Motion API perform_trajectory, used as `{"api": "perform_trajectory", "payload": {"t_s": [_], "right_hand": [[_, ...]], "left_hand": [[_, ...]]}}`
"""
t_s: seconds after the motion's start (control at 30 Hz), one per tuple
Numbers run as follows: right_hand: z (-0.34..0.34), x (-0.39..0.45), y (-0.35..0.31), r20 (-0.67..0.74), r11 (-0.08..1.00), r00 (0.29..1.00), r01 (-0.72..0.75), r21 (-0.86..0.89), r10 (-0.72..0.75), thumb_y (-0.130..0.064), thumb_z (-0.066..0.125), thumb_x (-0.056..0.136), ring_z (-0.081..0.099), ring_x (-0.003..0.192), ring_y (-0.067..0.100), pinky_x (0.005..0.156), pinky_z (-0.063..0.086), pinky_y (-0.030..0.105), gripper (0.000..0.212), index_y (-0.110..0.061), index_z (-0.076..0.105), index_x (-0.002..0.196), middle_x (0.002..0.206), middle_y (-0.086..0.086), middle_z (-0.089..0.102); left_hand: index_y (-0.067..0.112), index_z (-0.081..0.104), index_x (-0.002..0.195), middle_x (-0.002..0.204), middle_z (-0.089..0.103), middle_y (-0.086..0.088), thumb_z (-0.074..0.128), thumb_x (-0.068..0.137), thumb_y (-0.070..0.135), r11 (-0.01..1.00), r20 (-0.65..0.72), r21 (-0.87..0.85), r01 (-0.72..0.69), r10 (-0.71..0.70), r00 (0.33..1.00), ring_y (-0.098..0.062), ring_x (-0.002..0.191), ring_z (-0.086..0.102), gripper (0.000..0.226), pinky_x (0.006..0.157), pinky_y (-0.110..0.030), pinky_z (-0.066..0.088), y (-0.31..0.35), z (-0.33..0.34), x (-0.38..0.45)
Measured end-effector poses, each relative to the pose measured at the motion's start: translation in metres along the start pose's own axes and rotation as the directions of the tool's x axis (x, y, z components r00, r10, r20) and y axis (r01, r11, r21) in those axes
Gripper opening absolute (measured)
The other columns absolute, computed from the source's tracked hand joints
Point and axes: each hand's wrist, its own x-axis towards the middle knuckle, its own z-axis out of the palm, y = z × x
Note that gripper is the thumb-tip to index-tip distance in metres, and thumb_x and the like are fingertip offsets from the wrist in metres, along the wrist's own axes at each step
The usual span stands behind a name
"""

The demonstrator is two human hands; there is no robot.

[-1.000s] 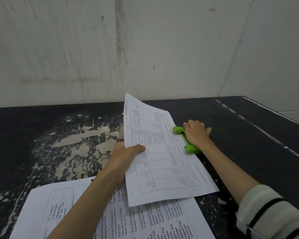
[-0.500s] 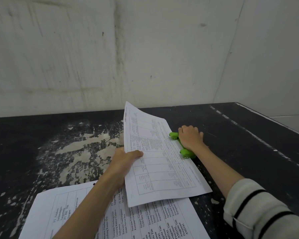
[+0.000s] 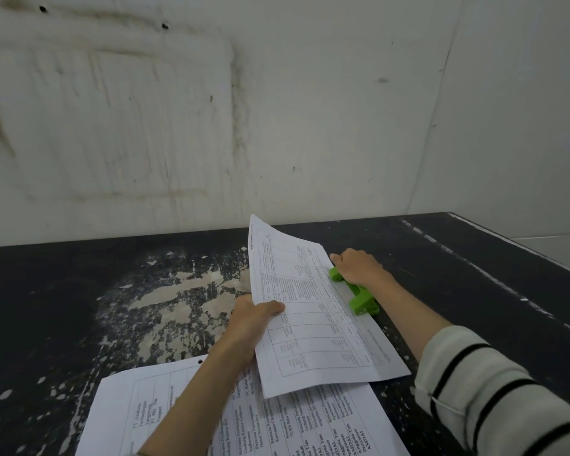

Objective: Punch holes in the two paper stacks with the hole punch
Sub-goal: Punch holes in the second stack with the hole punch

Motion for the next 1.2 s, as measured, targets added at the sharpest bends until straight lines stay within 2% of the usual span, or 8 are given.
{"api": "perform_trajectory", "payload": {"t_s": [0.13, 0.23, 0.5, 0.87, 0.97, 1.07, 1.13, 1.2], "right_hand": [[-0.001, -0.002, -0.002, 0.001, 1.0, 1.0, 0.0, 0.011, 0.0, -0.039, 0.025, 0.097, 0.051, 0.115, 0.036, 0.096, 0.039, 0.045, 0.038, -0.015, 0.04, 0.072, 0.1, 0.012, 0.05], [-0.001, -0.003, -0.001, 0.008, 1.0, 1.0, -0.006, 0.004, 0.006, -0.04, 0.025, 0.097, 0.049, 0.116, 0.036, 0.1, 0.04, 0.046, 0.043, -0.007, 0.053, 0.098, 0.117, 0.016, 0.057], [-0.002, -0.003, -0.004, -0.001, 1.0, 1.0, -0.019, -0.014, 0.019, -0.042, 0.024, 0.098, 0.045, 0.123, 0.035, 0.105, 0.036, 0.047, 0.052, -0.007, 0.048, 0.128, 0.133, 0.017, 0.051], [-0.008, -0.005, -0.003, 0.053, 0.997, 0.997, -0.054, 0.049, 0.052, -0.043, 0.03, 0.097, 0.038, 0.131, 0.036, 0.109, 0.03, 0.049, 0.054, -0.009, 0.04, 0.137, 0.143, 0.016, 0.043], [-0.011, -0.002, -0.001, 0.102, 0.985, 0.994, -0.045, 0.165, 0.028, -0.042, 0.039, 0.095, 0.046, 0.123, 0.031, 0.109, 0.031, 0.048, 0.047, -0.005, 0.052, 0.122, 0.133, 0.014, 0.05], [-0.014, 0.003, 0.003, 0.139, 0.968, 0.99, -0.032, 0.251, -0.003, -0.04, 0.048, 0.092, 0.051, 0.079, 0.02, 0.089, 0.036, 0.036, 0.033, -0.013, 0.047, 0.073, 0.087, 0.008, 0.049], [-0.018, 0.0, 0.001, 0.178, 0.961, 0.984, -0.033, 0.273, -0.017, -0.043, 0.049, 0.091, 0.056, 0.1, 0.026, 0.093, 0.038, 0.036, 0.042, -0.003, 0.055, 0.102, 0.108, 0.012, 0.055], [-0.023, -0.006, 0.0, 0.12, 0.989, 0.993, -0.028, 0.143, 0.011, -0.051, 0.045, 0.09, 0.041, 0.129, 0.034, 0.107, 0.031, 0.042, 0.061, -0.004, 0.045, 0.129, 0.138, 0.015, 0.045]], "left_hand": [[0.002, 0.057, 0.12, 0.104, 0.068, -0.012, 0.055, 0.087, 0.001, 1.0, 0.019, -0.019, 0.001, 0.0, 1.0, -0.023, 0.081, 0.068, 0.033, 0.054, -0.029, 0.057, 0.001, -0.001, -0.001], [0.003, 0.056, 0.12, 0.108, 0.068, -0.012, 0.055, 0.087, -0.001, 1.0, 0.03, -0.02, -0.007, 0.007, 1.0, -0.021, 0.079, 0.068, 0.033, 0.048, -0.025, 0.056, 0.005, -0.001, -0.001], [0.005, 0.057, 0.118, 0.099, 0.068, -0.009, 0.054, 0.087, -0.001, 0.999, 0.008, 0.019, -0.048, 0.048, 0.999, -0.024, 0.082, 0.069, 0.032, 0.051, -0.029, 0.057, 0.016, -0.017, -0.004], [0.015, 0.058, 0.111, 0.104, 0.069, -0.008, 0.056, 0.088, 0.004, 0.989, -0.04, 0.07, -0.127, 0.13, 0.991, -0.026, 0.086, 0.07, 0.026, 0.059, -0.032, 0.058, 0.024, -0.049, -0.019], [0.017, 0.062, 0.102, 0.101, 0.072, -0.006, 0.058, 0.088, 0.005, 0.988, -0.043, 0.061, -0.14, 0.143, 0.989, -0.026, 0.085, 0.071, 0.019, 0.064, -0.034, 0.058, 0.026, -0.054, -0.026], [0.024, 0.063, 0.092, 0.097, 0.073, -0.003, 0.058, 0.088, 0.006, 0.986, -0.041, 0.049, -0.159, 0.161, 0.986, -0.026, 0.084, 0.072, 0.019, 0.062, -0.035, 0.059, 0.027, -0.056, -0.033], [0.026, 0.064, 0.09, 0.098, 0.073, -0.002, 0.058, 0.088, 0.006, 0.985, -0.039, 0.042, -0.168, 0.17, 0.985, -0.025, 0.083, 0.072, 0.02, 0.061, -0.034, 0.059, 0.029, -0.058, -0.039], [0.027, 0.064, 0.089, 0.097, 0.074, -0.001, 0.058, 0.088, 0.007, 0.984, -0.036, 0.036, -0.176, 0.177, 0.984, -0.024, 0.082, 0.072, 0.021, 0.059, -0.032, 0.059, 0.03, -0.059, -0.044]]}}
